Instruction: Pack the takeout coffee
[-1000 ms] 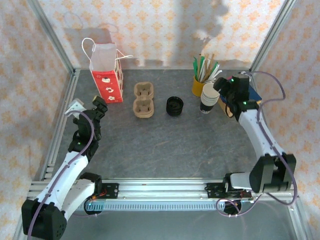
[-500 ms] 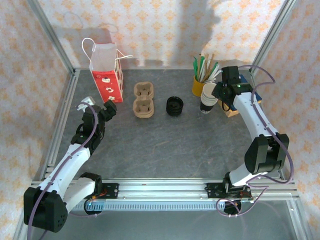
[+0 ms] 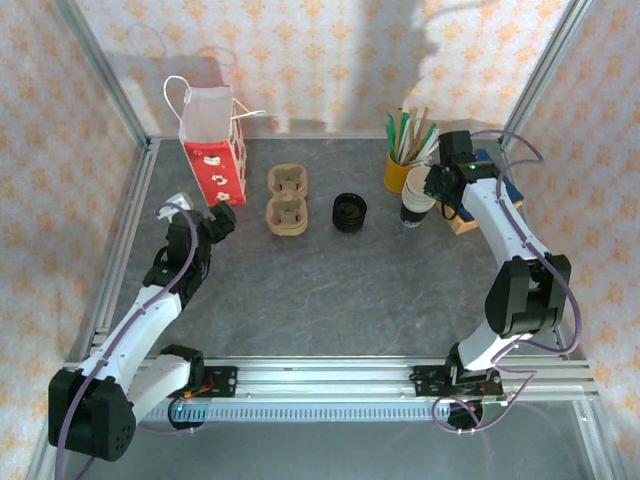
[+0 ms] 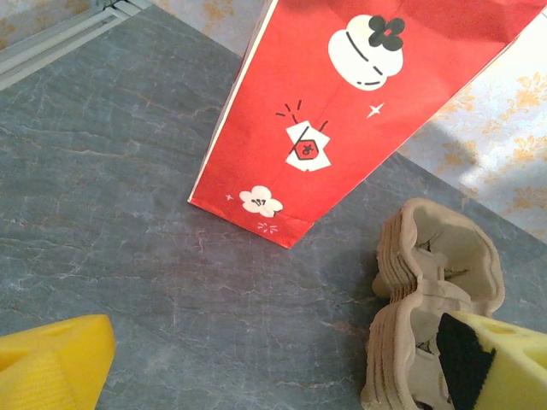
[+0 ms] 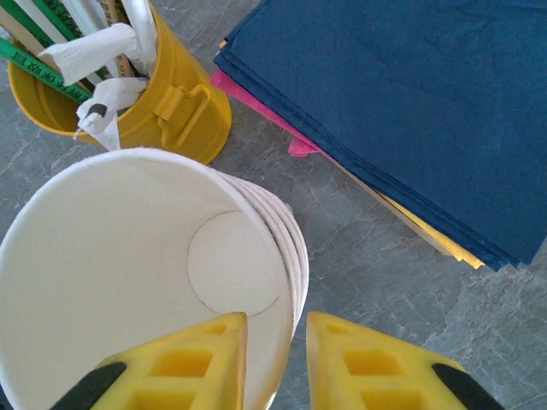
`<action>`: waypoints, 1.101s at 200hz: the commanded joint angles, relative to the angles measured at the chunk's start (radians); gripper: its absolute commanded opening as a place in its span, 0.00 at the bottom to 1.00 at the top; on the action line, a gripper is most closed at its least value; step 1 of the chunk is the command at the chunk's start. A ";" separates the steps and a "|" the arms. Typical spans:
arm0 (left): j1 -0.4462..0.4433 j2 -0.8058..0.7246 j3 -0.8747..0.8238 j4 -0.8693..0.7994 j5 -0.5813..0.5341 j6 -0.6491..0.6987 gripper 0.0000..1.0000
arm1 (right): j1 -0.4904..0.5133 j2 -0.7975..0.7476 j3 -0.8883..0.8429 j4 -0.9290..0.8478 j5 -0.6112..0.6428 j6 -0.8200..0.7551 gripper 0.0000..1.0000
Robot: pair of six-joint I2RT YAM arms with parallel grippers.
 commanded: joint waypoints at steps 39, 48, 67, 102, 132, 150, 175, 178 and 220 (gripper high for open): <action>-0.006 0.012 0.013 0.016 0.032 0.015 0.98 | 0.001 0.012 0.050 -0.016 0.015 -0.006 0.10; -0.005 0.012 0.013 0.015 0.033 0.016 0.98 | 0.001 0.011 0.055 -0.016 0.009 -0.006 0.06; -0.005 0.010 0.017 0.012 0.040 0.019 0.98 | 0.001 0.001 0.059 -0.010 0.001 -0.008 0.02; -0.005 0.000 0.022 0.015 0.050 0.021 0.98 | 0.000 -0.023 0.081 -0.023 0.004 -0.010 0.00; -0.005 -0.002 0.029 0.007 0.053 0.021 0.98 | 0.000 -0.060 0.139 -0.074 -0.018 -0.020 0.00; -0.005 -0.003 0.032 0.006 0.053 0.022 0.98 | 0.000 -0.098 0.176 -0.112 -0.037 -0.028 0.00; -0.006 0.000 0.041 0.006 0.056 0.022 0.98 | 0.003 -0.159 0.213 -0.161 -0.088 -0.038 0.00; -0.006 0.000 0.043 0.007 0.057 0.021 0.98 | 0.003 -0.169 0.215 -0.163 -0.095 -0.038 0.00; -0.005 0.013 0.065 0.006 0.080 0.015 0.98 | 0.084 -0.256 0.160 -0.195 -0.169 -0.044 0.00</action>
